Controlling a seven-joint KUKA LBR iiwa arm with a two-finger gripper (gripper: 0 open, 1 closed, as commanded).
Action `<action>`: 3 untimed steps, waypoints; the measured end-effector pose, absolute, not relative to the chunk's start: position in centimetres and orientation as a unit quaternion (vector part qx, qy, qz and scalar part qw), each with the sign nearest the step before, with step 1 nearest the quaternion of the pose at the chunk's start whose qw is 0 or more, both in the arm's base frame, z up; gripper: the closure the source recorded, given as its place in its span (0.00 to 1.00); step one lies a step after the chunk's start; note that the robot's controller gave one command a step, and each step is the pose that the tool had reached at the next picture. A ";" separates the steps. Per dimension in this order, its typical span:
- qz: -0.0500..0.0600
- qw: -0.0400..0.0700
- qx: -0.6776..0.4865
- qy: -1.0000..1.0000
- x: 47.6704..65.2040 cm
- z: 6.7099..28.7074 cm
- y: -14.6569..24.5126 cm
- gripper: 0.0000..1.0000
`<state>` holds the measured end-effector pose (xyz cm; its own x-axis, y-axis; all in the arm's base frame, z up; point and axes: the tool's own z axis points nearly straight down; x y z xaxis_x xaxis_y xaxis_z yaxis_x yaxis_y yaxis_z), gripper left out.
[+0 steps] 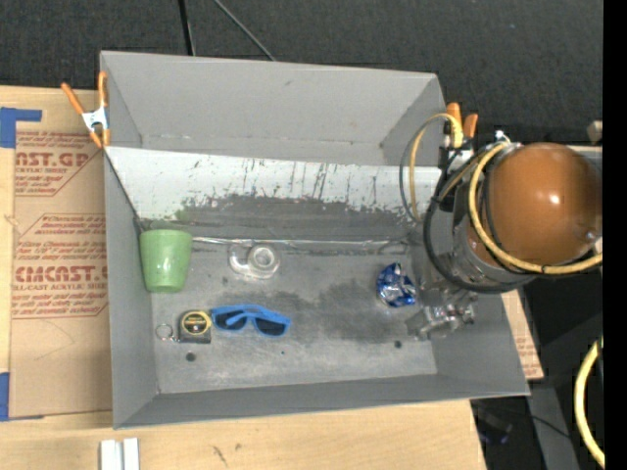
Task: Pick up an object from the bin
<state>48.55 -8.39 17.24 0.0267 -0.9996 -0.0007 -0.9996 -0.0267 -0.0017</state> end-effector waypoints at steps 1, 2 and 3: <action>0.002 0.000 -0.741 0.672 48.2 15.7 -12.0 1.00; 0.001 0.000 -0.741 0.671 48.2 15.8 -11.8 0.00; 0.002 0.002 -0.822 0.569 55.3 11.5 -8.5 0.00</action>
Offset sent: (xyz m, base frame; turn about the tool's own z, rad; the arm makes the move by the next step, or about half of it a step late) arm -0.0031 -0.0355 -0.0138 -0.0750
